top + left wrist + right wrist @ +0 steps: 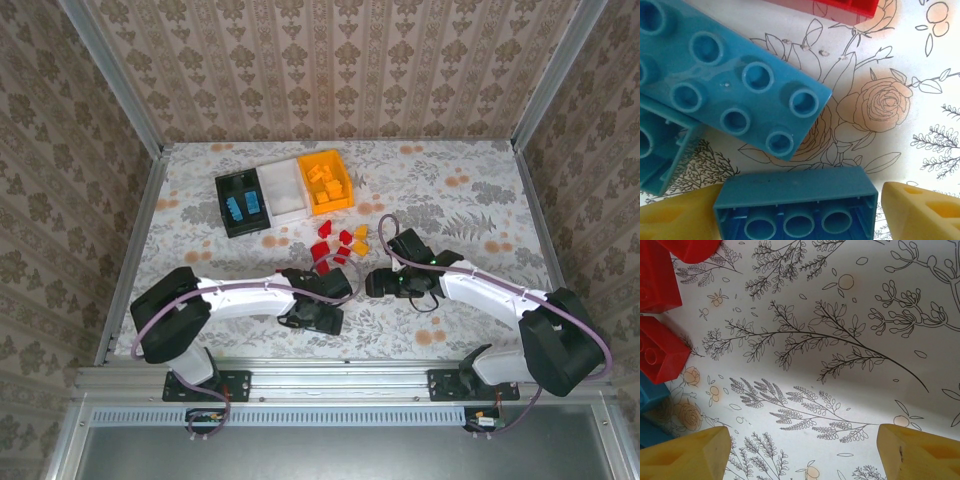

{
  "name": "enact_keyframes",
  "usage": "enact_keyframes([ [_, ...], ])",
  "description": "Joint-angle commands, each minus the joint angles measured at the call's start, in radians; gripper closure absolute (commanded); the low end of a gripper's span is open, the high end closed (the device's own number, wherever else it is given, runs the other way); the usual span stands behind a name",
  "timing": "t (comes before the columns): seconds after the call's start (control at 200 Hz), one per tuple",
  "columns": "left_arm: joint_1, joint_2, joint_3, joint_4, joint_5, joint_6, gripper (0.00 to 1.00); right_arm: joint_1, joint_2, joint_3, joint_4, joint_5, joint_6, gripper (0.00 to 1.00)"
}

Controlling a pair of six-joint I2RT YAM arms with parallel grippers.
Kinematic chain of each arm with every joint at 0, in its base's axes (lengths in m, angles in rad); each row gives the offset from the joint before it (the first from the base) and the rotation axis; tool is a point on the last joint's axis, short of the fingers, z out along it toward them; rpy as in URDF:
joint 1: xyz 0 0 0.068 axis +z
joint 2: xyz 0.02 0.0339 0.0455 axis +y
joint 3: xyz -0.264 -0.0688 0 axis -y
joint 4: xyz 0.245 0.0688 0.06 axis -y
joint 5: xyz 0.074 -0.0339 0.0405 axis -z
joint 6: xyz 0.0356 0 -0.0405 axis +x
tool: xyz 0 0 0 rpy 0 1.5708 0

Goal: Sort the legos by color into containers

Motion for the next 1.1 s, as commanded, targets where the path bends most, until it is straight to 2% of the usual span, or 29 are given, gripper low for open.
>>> enact_keyframes([
  [0.0, -0.007, 0.021, 0.01, -0.006, 0.002, -0.012, 0.23, -0.006, -0.008, -0.011, 0.009, -0.02, -0.013, 0.21],
  [0.26, -0.008, 0.013, -0.002, -0.014, -0.011, -0.019, 0.37, -0.006, -0.008, -0.01, 0.012, -0.026, -0.007, 0.21],
  [0.34, -0.009, -0.013, -0.008, -0.024, -0.015, -0.024, 0.38, -0.006, -0.008, -0.007, 0.011, -0.026, -0.006, 0.21],
  [0.53, -0.004, -0.167, 0.002, -0.133, -0.063, -0.021, 0.38, -0.006, 0.004, 0.0, 0.018, -0.029, -0.006, 0.21],
  [0.62, 0.041, -0.268, 0.012, -0.195, -0.081, 0.005, 0.38, -0.006, 0.021, 0.007, 0.03, -0.038, -0.002, 0.21],
  [0.715, 0.144, -0.369, 0.031, -0.247, -0.092, 0.085, 0.38, -0.006, 0.043, 0.014, 0.046, -0.049, 0.004, 0.22],
  [0.88, 0.453, -0.47, 0.112, -0.289, -0.028, 0.287, 0.38, -0.001, 0.088, 0.034, 0.054, -0.06, 0.011, 0.22],
  [0.975, 0.623, -0.458, 0.179, -0.282, 0.028, 0.39, 0.39, 0.0, 0.095, 0.038, 0.055, -0.054, 0.011, 0.22],
  [1.095, 0.808, -0.373, 0.265, -0.258, 0.112, 0.484, 0.39, 0.0, 0.111, 0.041, 0.057, -0.052, 0.012, 0.22],
])
